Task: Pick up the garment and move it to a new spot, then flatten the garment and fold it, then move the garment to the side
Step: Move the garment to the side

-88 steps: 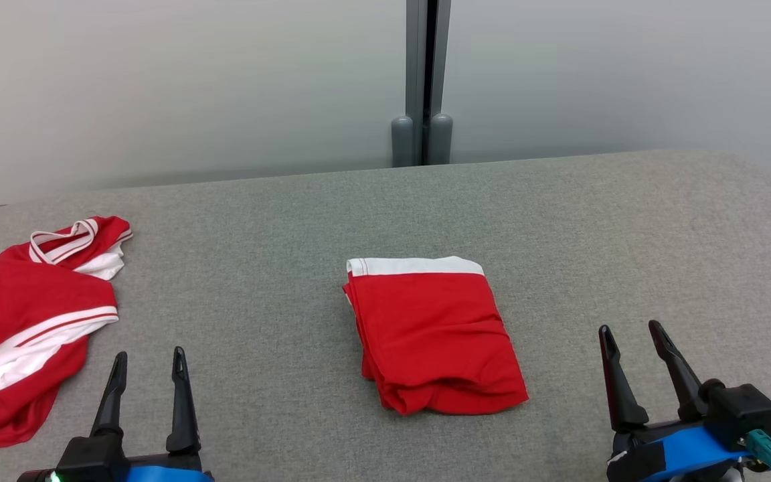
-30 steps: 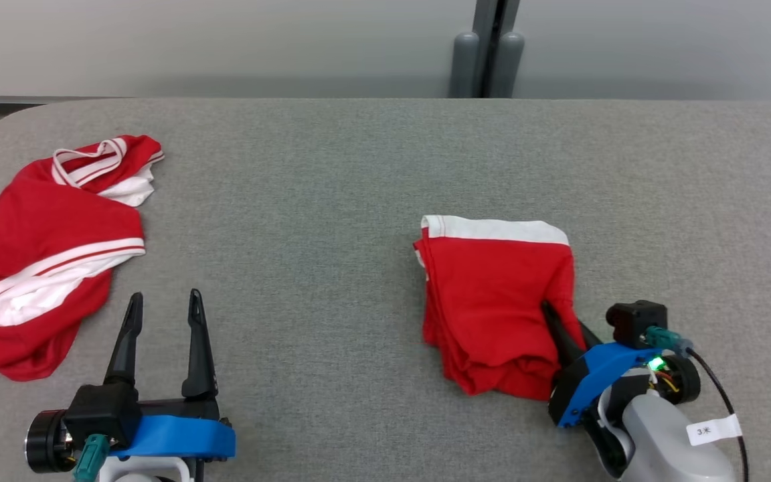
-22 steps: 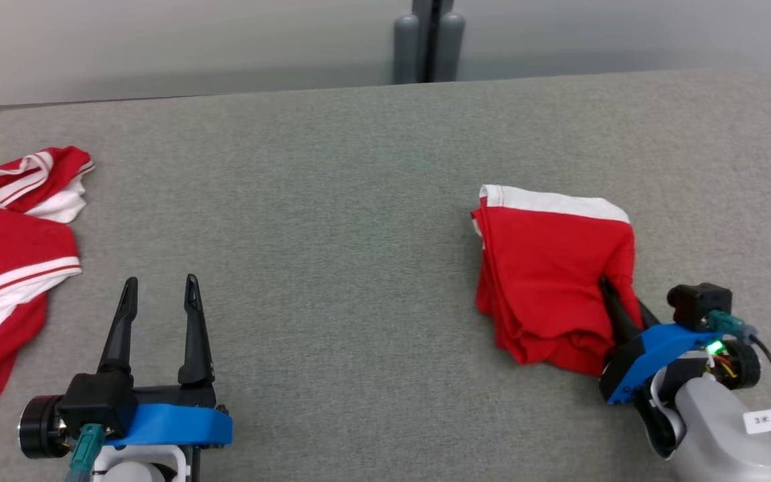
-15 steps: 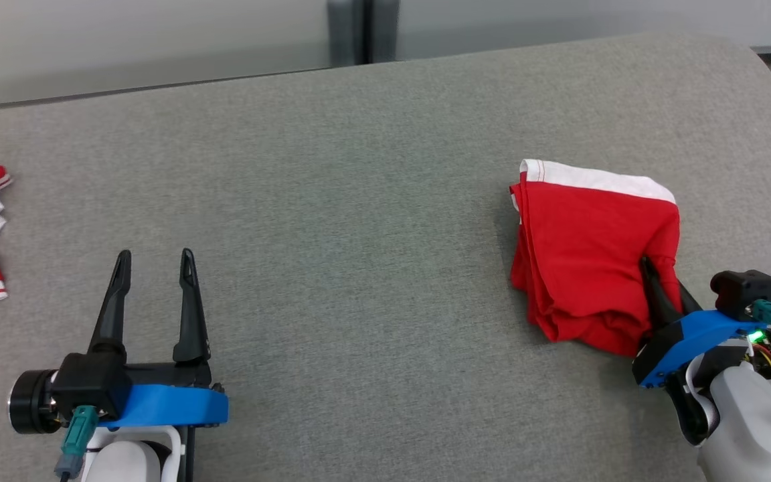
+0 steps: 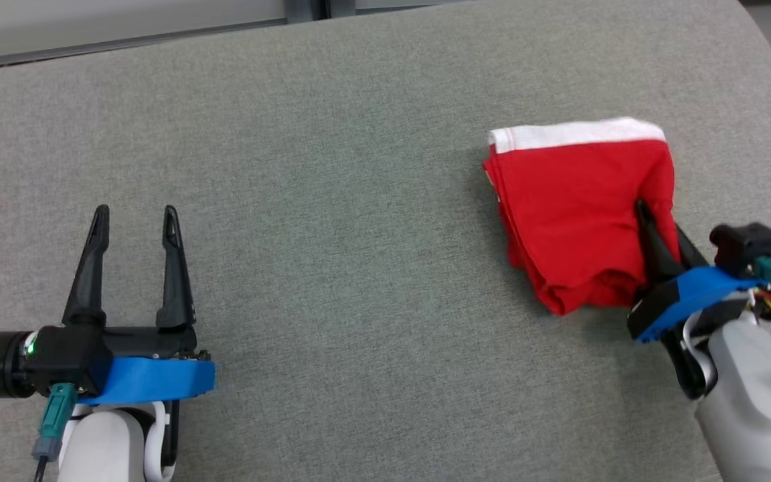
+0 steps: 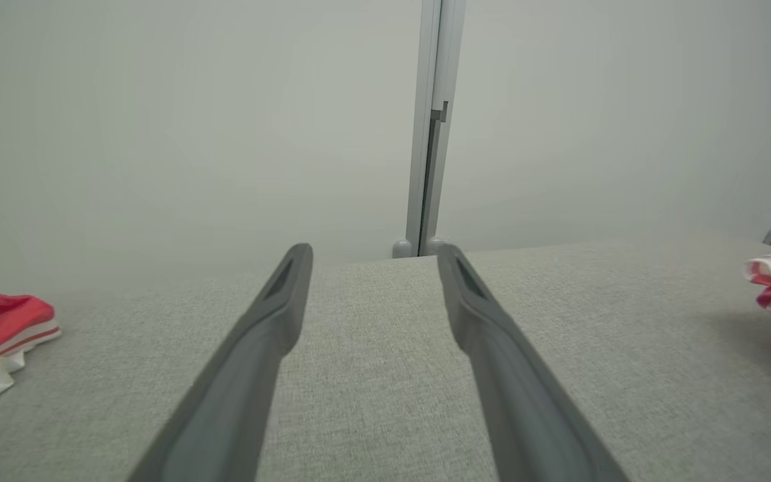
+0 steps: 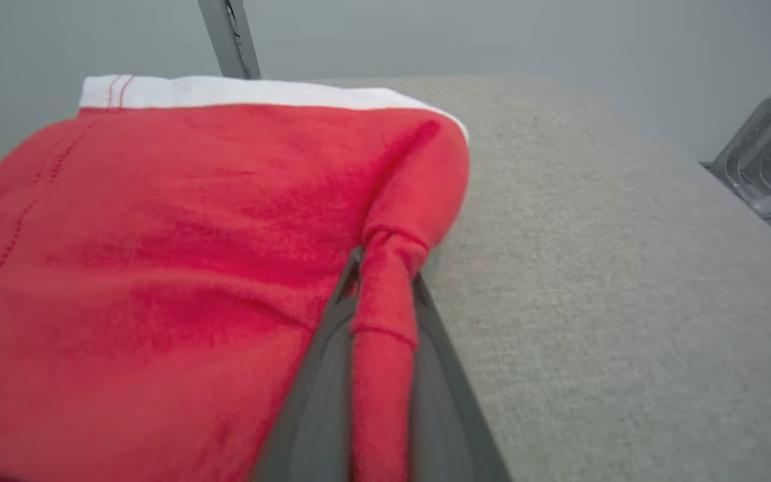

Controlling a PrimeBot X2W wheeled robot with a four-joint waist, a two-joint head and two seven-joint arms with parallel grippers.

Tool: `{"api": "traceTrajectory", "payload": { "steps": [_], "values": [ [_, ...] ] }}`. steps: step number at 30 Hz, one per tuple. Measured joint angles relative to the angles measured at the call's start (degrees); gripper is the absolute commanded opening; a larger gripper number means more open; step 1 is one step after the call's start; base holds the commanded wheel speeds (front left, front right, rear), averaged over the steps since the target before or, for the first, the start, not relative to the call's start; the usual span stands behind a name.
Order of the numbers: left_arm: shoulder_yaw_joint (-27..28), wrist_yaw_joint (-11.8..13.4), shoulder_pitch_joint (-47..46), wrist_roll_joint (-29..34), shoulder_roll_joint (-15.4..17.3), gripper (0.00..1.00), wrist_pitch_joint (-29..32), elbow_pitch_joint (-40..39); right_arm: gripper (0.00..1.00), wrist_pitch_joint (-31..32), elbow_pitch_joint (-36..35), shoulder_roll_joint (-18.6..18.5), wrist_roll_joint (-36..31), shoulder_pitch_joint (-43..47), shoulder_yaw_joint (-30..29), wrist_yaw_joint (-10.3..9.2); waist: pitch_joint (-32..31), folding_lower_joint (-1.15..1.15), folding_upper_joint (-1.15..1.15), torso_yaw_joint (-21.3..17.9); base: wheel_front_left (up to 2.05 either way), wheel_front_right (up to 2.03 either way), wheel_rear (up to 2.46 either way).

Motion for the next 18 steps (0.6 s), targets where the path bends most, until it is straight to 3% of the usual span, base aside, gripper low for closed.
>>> {"api": "traceTrajectory", "payload": {
  "steps": [4, 9, 18],
  "values": [
    [0.22, -0.45, -1.47, 0.15, 0.70, 1.00, 0.00, -1.38, 0.00, 0.02, -0.09, -2.31, -1.34, -6.69, 1.57, 0.00, 2.28, 0.00, 0.00, 0.68, 0.00, 0.00, 0.00],
    [-0.23, -0.90, -4.85, 0.59, 1.74, 1.00, 0.00, -3.22, 0.00, 2.22, 2.57, -8.23, -2.77, -16.42, 2.93, 0.00, 6.41, 0.01, 0.00, 1.96, 0.00, 0.00, 0.00],
    [-1.41, -1.51, -8.98, 0.91, 2.94, 1.00, 0.00, -4.81, 0.00, 6.41, 11.99, -17.97, -3.02, -29.33, 4.63, 0.00, 13.34, 0.01, 0.00, 5.04, 0.00, 0.00, 0.00]
  ]
}}
